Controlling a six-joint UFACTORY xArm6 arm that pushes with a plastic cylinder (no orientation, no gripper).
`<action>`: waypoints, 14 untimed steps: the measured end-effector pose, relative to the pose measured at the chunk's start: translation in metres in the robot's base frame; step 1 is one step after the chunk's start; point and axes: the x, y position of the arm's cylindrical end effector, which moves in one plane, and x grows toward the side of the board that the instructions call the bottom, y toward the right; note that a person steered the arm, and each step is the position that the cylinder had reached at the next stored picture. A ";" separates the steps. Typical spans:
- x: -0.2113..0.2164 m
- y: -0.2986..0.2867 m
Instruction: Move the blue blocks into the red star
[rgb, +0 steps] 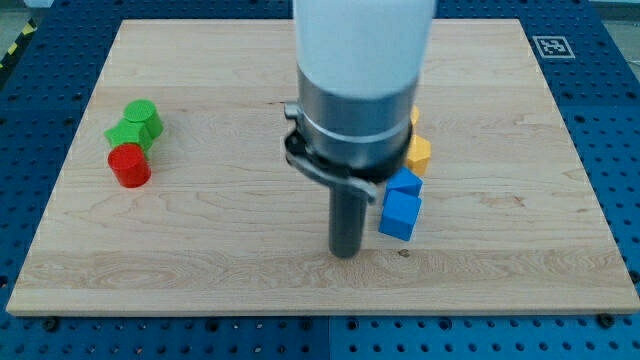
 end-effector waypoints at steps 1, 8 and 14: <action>0.001 0.043; -0.172 0.005; -0.274 -0.080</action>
